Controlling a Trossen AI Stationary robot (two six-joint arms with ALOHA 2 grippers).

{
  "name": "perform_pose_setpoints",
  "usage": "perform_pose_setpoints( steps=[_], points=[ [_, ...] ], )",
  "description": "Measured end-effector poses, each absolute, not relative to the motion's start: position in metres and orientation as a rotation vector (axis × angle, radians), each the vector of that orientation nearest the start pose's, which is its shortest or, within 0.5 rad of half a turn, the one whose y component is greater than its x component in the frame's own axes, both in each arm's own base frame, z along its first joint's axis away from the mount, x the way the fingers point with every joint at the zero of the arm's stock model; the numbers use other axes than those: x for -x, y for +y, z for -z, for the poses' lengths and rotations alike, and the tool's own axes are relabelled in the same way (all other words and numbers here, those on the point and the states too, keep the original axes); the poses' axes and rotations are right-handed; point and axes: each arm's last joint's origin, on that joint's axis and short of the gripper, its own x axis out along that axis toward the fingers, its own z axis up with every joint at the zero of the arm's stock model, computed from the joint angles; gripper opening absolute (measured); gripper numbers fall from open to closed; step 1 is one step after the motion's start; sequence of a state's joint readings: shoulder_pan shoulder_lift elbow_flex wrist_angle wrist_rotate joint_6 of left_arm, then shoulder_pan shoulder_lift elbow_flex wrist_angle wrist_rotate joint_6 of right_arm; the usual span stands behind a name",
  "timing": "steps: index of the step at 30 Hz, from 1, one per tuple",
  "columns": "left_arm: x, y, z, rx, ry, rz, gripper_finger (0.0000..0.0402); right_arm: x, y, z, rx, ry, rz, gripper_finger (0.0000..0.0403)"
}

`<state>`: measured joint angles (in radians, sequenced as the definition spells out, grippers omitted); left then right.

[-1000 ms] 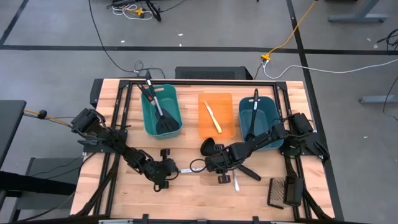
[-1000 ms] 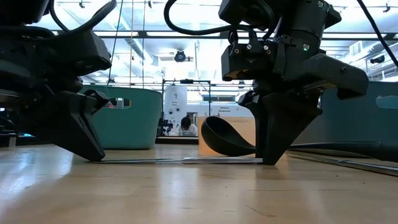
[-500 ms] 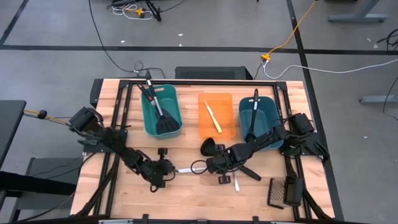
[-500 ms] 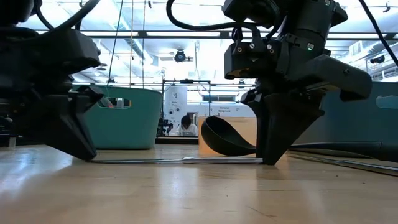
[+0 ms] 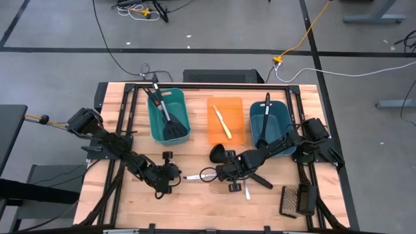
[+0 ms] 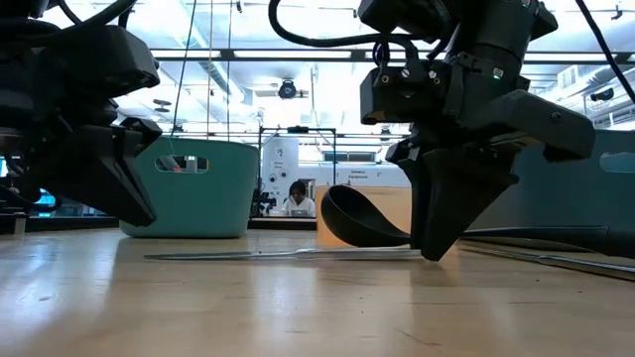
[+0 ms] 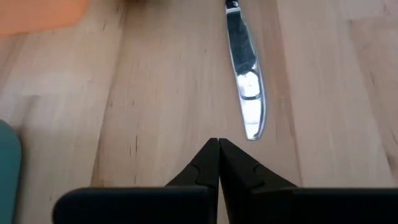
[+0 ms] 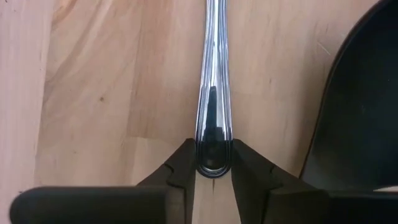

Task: Pick & Place Kitchen Items
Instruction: Put the left silver table knife into the orange bin

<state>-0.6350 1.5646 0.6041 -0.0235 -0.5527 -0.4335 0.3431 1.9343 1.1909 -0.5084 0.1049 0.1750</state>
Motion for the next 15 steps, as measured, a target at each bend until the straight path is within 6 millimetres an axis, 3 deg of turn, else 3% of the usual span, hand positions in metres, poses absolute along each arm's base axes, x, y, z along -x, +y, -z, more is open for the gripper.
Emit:
perform_pose_setpoints(
  steps=[15],
  points=[
    [-0.218,-0.141,-0.126,-0.151,0.782,-0.128,0.0009,-0.356,0.124,-0.161,0.142,1.21,-0.121,0.0079]
  ],
)
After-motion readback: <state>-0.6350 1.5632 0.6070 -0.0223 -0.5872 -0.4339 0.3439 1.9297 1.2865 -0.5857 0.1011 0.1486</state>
